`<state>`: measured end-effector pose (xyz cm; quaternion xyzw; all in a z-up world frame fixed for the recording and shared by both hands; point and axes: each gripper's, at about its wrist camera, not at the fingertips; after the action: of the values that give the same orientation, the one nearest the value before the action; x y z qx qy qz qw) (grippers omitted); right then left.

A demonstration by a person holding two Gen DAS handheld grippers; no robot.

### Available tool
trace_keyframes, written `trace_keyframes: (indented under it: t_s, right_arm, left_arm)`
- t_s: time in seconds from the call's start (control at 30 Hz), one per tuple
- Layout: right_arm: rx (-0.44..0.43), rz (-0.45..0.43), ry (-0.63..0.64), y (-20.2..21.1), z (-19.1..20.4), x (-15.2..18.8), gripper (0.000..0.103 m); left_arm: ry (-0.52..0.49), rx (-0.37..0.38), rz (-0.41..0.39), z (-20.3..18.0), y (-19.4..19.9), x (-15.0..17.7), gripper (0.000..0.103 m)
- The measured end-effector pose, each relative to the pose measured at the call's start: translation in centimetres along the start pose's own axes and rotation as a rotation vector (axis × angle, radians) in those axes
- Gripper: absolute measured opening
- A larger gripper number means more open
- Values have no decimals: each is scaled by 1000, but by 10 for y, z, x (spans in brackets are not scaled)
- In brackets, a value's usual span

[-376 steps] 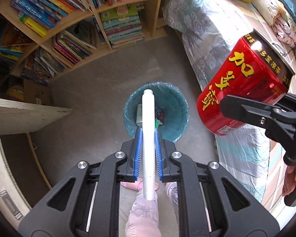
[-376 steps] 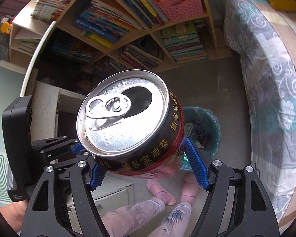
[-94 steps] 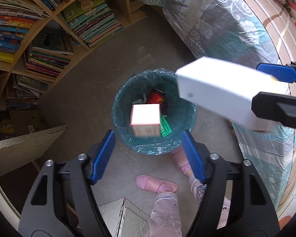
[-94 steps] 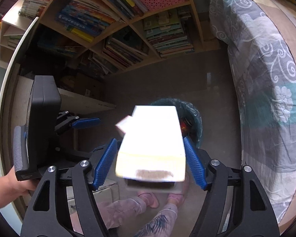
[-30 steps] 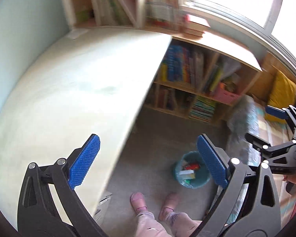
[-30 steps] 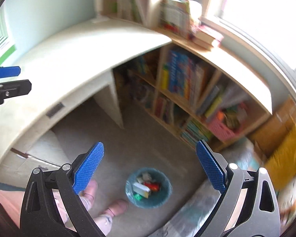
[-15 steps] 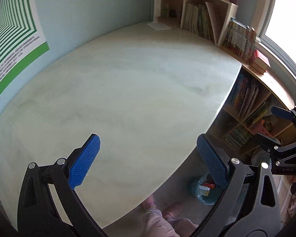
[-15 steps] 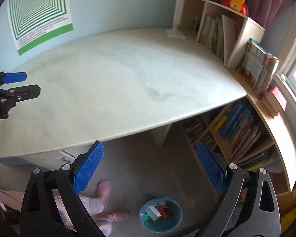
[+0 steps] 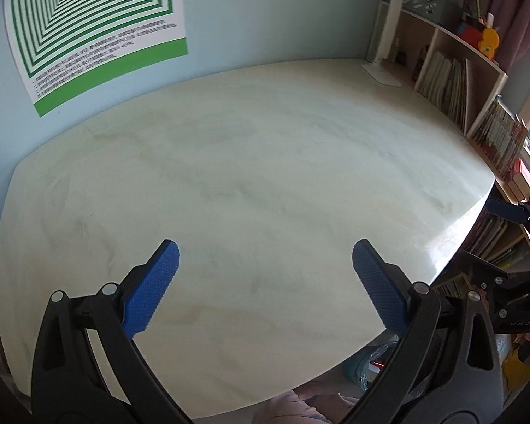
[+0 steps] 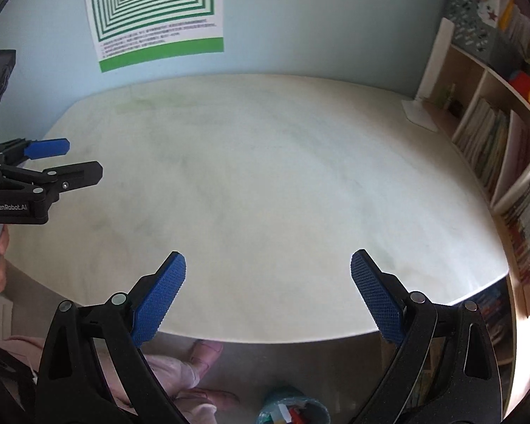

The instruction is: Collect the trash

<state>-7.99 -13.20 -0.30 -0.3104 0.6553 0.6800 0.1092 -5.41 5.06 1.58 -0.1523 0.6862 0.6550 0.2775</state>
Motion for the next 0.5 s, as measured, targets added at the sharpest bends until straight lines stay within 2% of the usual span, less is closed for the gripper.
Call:
trace_keyframes:
  t_s: [0.33,0.5]
  right_arm:
    - [-129,-7,150,-33,69,-46,94]
    - [-169,-6,190,-46,91,-53,94]
  left_arm:
    - [174,-178,-10,75,9,13,96]
    - [190,-276,-36,96,19,18,96]
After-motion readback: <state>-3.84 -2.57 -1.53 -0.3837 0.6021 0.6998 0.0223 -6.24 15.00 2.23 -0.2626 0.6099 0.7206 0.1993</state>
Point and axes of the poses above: each gripper's, at about its wrist camera, not at the fingertips, and y roughly against the way its jaws point, z to its left, x to its underside, and after that the axes turned 5 degrees about -y, right-handed
